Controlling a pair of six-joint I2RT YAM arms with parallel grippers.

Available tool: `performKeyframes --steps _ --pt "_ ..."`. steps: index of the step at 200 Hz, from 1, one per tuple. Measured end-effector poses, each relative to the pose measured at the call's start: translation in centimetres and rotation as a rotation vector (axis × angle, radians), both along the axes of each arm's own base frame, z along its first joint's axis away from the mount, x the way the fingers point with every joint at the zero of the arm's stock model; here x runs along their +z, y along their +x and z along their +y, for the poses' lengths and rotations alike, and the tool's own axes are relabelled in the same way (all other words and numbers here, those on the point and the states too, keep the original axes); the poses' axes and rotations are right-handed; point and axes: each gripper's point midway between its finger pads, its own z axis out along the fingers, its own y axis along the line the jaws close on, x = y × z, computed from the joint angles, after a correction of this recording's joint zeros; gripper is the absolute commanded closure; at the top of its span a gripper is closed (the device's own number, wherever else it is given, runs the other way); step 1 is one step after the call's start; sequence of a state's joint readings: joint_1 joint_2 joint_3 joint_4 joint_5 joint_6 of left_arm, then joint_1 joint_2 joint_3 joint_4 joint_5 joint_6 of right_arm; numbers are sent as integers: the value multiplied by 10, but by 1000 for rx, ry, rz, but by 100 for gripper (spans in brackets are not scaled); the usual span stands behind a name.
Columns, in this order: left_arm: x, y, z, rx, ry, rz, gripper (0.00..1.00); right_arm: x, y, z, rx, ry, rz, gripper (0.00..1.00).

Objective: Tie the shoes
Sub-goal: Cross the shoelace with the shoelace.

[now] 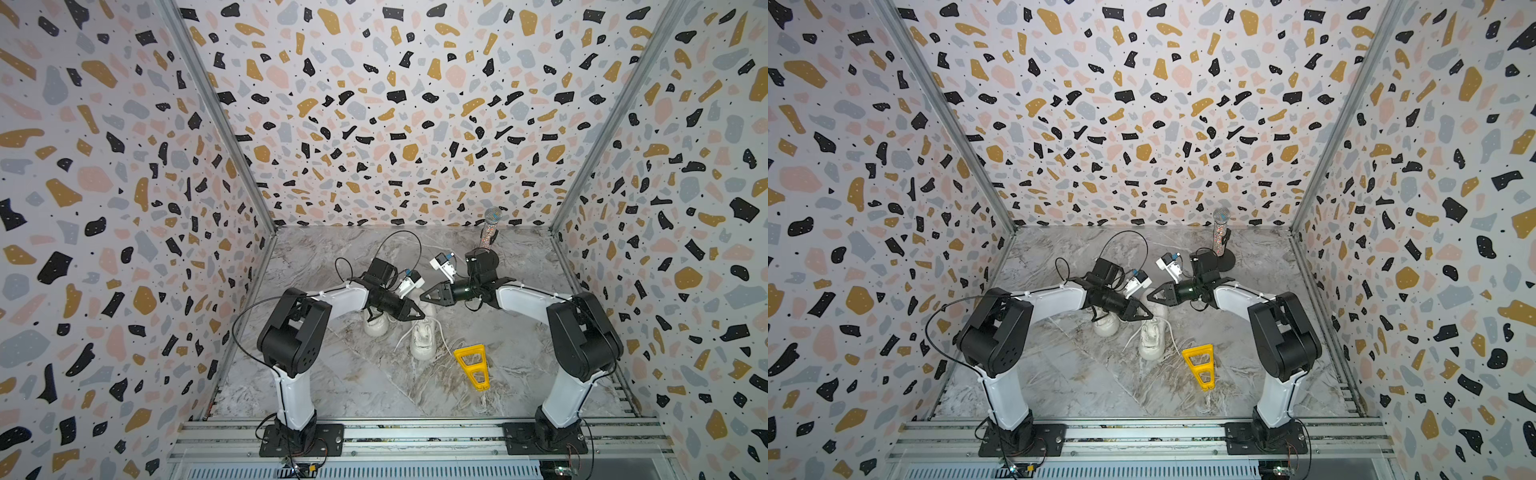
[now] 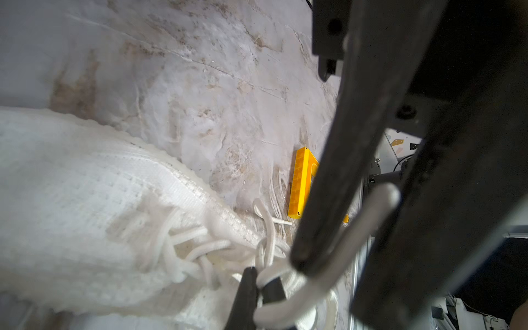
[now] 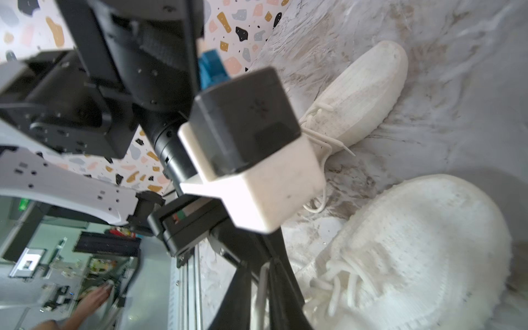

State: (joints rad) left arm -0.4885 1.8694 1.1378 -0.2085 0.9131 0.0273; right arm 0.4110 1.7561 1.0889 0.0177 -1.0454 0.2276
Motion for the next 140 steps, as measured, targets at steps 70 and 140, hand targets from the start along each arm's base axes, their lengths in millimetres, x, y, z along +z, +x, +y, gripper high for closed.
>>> performKeyframes --steps 70,140 --pt "0 -4 -1 -49 -36 -71 100 -8 -8 -41 -5 -81 -74 53" --pt "2 -7 -3 -122 -74 -182 100 -58 -26 -27 68 -61 90 42"
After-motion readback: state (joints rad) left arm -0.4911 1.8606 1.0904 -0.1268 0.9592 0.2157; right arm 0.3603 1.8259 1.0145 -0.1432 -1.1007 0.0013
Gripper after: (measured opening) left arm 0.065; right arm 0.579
